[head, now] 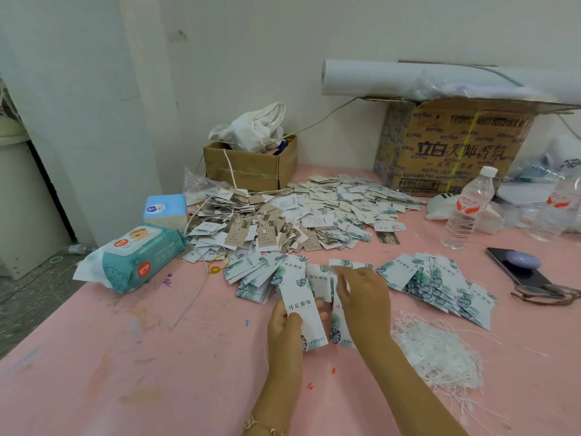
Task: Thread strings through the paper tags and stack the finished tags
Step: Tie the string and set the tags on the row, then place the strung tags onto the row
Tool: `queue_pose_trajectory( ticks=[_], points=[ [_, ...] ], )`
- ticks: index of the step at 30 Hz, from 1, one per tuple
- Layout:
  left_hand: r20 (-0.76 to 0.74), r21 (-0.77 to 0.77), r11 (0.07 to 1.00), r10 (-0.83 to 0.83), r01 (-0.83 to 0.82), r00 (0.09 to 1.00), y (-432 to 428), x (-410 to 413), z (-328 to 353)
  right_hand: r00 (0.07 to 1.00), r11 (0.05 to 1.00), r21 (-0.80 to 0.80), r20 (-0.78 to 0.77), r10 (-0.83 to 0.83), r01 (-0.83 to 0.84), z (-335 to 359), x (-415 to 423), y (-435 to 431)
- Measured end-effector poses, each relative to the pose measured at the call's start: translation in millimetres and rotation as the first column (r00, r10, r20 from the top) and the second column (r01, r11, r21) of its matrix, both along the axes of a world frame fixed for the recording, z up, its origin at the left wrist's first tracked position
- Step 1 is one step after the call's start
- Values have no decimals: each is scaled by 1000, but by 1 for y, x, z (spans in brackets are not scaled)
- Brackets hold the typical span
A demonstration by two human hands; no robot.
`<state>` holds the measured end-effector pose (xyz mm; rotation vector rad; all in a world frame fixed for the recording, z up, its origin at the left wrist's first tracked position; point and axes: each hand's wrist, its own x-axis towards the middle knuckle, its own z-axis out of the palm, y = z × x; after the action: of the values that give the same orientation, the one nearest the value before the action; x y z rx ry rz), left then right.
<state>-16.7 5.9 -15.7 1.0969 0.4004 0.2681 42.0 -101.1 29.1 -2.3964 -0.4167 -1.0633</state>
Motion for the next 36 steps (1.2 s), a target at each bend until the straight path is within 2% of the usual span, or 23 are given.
queue_pose_trajectory(
  ticks=[2,4,8,12,15,19,22,24,26,27,29,30,32,36],
  points=[
    [-6,-7,999,-38,38,999,-1,0,0,992,990,137,114,-50,34,6,-5,-5],
    [19,-48,995,-81,82,997,-2,-1,1,974,982,190,218,-57,15,7,-13,-12],
    [103,-259,952,-139,162,985,-12,-4,8,948,991,54,301,103,-125,-8,-34,-23],
    [168,-354,898,-214,261,962,-14,-11,11,937,966,-96,237,258,-241,-34,-47,-30],
    [224,-262,918,-243,298,944,-12,-12,9,934,939,-172,153,323,-297,-43,-45,-30],
    [169,-92,946,-292,310,941,-13,-16,6,908,904,-111,13,418,-414,-42,-48,-31],
    [143,-62,963,-251,262,957,-11,-15,4,893,893,-39,-58,446,-449,-38,-50,-40],
    [125,-28,970,-235,240,964,-11,-13,3,950,950,34,-23,311,-310,-33,-47,-49],
    [106,19,971,-241,240,965,-11,-13,3,999,996,92,-34,19,-16,-33,-41,-60],
    [97,34,970,-244,242,965,-12,-13,3,986,987,98,-119,-114,126,-33,-39,-65],
    [81,50,968,-248,244,965,-12,-12,2,895,959,4,-362,-261,282,-37,-36,-73],
    [73,60,967,-251,247,965,-12,-11,1,837,950,-72,-457,-302,303,-39,-35,-75],
    [61,93,963,-259,253,964,-12,-11,0,779,938,-174,-523,-346,300,-44,-34,-75],
    [73,164,950,-281,267,957,-14,-13,3,787,931,-194,-497,-366,311,-40,-35,-72]
  ],
)
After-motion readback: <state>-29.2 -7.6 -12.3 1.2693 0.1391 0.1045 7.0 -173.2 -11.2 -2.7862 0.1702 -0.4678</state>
